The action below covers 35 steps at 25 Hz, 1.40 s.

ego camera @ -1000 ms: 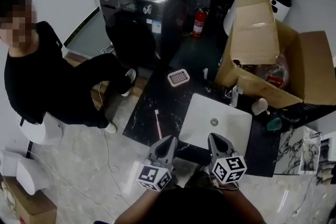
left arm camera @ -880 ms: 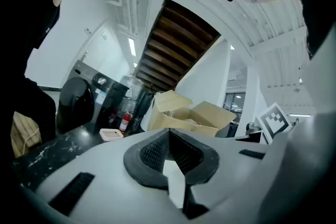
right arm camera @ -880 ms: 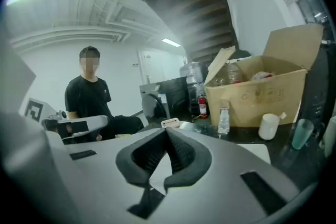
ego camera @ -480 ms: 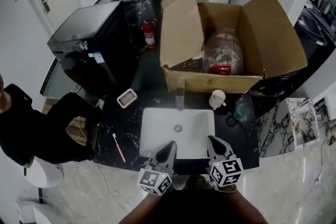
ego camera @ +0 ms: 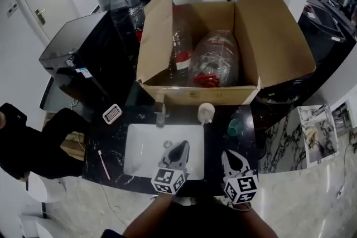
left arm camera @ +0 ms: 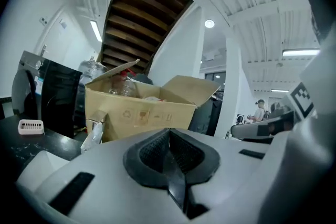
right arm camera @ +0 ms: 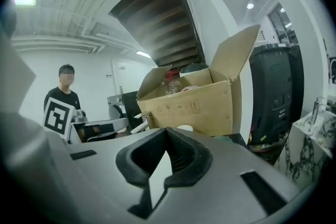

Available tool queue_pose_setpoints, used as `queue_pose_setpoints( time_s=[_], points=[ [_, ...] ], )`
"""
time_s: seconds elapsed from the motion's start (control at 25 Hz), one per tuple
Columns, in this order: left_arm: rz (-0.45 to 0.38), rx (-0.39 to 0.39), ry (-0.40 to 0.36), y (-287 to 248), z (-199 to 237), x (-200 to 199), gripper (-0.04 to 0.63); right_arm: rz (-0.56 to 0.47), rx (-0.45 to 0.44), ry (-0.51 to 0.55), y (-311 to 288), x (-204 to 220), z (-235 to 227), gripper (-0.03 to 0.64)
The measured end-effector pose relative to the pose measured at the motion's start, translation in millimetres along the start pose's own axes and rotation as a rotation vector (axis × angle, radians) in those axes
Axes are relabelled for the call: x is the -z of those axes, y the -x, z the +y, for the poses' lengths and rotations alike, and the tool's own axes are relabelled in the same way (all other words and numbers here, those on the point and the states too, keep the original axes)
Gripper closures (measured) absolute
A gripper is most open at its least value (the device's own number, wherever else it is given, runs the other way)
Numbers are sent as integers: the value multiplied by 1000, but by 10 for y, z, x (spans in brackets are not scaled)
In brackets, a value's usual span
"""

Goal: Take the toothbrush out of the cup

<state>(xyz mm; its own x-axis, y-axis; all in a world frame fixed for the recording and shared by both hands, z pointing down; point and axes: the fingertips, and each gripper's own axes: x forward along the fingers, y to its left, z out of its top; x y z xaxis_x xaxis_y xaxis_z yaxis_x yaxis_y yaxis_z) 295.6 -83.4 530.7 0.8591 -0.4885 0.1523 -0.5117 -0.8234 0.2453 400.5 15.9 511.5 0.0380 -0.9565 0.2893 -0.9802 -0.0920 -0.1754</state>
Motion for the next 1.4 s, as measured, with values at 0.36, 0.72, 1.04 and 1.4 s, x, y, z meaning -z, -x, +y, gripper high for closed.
queue_pose_setpoints(
  time_s=[0.36,0.72,1.04,1.4],
  points=[
    [124,-33,-106,-799,157,365,569,20,-54,-11,-144,91,-409,603],
    [258,17,-324,-1425,195,692,543,50,-71,41,-365,145,-665,603],
    [304,73,-481,-1789,141,918,485,92,-34,12,-342,333,-1011,603],
    [345,57,-465,-1966,69,940,502,84,-45,-83,-378,360,-1179,603]
  ],
)
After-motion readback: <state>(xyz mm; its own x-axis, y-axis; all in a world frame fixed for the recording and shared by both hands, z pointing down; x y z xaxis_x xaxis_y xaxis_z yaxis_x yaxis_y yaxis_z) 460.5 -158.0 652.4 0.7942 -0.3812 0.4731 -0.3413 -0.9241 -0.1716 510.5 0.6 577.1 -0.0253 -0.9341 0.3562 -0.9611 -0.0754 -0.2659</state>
